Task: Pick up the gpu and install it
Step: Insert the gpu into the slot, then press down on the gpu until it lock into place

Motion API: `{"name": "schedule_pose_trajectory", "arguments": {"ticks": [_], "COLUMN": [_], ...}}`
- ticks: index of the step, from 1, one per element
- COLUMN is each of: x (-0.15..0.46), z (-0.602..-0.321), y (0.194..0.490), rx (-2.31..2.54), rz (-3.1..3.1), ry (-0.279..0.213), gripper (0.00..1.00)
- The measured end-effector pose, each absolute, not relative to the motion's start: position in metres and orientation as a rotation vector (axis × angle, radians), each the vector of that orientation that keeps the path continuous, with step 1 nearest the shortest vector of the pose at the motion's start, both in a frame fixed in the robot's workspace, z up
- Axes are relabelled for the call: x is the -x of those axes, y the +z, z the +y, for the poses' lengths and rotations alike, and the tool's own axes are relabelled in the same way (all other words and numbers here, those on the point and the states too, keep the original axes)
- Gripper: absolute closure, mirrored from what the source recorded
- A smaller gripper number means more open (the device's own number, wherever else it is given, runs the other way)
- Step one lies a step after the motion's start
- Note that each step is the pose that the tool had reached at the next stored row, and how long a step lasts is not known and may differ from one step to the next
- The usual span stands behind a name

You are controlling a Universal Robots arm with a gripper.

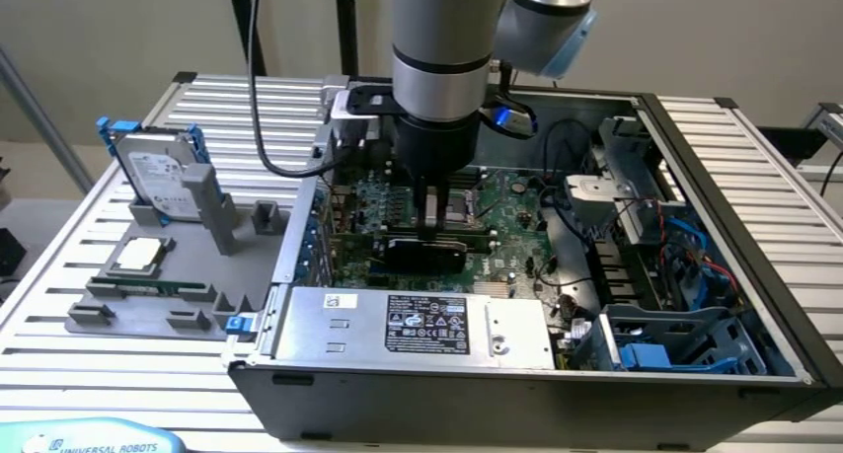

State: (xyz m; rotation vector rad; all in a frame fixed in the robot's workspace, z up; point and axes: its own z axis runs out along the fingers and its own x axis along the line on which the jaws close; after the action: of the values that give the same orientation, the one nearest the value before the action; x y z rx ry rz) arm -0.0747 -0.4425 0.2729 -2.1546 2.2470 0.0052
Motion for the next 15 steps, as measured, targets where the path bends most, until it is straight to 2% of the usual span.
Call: {"name": "schedule_pose_trajectory", "arguments": {"ticks": [8, 15], "x": [0.074, 0.074], "z": [-0.441, -0.441], "y": [0.265, 0.284], "rx": [2.156, 2.155], "rz": [2.247, 2.247], "ry": [0.005, 0.006], "gripper": [0.89, 0.89]}}
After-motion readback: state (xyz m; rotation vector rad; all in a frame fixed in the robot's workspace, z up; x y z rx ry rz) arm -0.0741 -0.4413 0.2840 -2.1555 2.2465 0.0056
